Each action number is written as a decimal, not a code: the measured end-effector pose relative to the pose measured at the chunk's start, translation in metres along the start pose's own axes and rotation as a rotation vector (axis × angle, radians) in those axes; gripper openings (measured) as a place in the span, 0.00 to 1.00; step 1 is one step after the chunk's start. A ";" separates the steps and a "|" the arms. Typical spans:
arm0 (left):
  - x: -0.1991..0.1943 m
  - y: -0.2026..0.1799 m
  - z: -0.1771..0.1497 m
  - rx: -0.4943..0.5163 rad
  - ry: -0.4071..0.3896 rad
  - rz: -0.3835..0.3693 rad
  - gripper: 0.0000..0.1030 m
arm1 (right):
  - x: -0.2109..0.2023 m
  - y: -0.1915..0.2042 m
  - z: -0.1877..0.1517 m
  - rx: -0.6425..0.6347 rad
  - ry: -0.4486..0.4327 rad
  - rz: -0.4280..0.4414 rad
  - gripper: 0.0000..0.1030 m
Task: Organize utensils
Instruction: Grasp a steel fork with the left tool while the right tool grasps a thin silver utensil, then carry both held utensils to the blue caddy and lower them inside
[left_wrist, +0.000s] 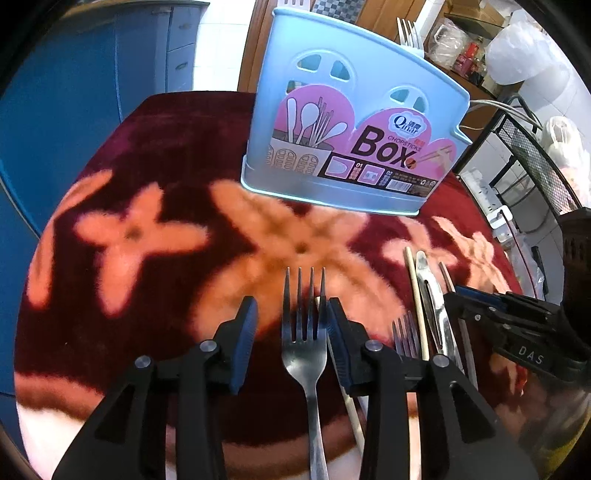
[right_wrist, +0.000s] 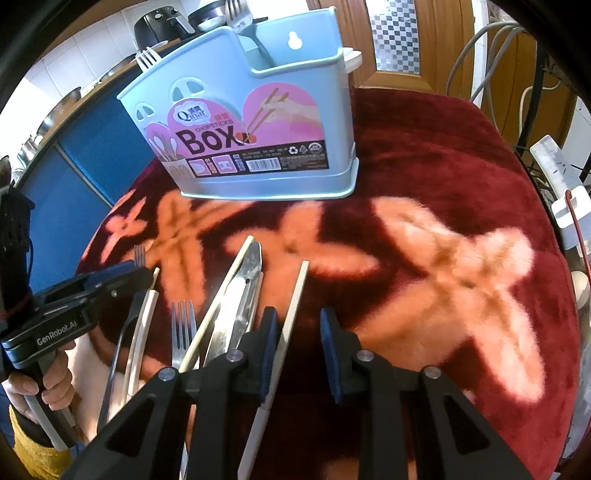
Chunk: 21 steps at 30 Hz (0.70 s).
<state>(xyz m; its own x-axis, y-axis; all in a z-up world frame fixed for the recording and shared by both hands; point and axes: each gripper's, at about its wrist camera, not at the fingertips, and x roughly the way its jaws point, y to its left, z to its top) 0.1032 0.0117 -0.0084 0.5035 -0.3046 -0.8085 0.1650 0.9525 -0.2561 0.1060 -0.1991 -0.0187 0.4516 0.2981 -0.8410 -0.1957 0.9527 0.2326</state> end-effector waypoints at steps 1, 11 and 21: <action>0.001 -0.001 0.000 0.003 -0.003 -0.004 0.29 | 0.000 0.000 0.000 -0.004 -0.005 -0.004 0.18; -0.011 -0.017 -0.003 0.070 -0.085 0.012 0.23 | -0.011 -0.008 0.000 0.050 -0.079 0.043 0.06; -0.075 -0.027 -0.002 0.102 -0.299 -0.001 0.22 | -0.059 0.008 -0.004 0.011 -0.263 0.066 0.06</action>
<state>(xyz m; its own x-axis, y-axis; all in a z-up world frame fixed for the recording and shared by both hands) 0.0596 0.0087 0.0584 0.7281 -0.3077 -0.6125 0.2424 0.9514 -0.1899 0.0740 -0.2093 0.0306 0.6490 0.3636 -0.6683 -0.2238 0.9308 0.2891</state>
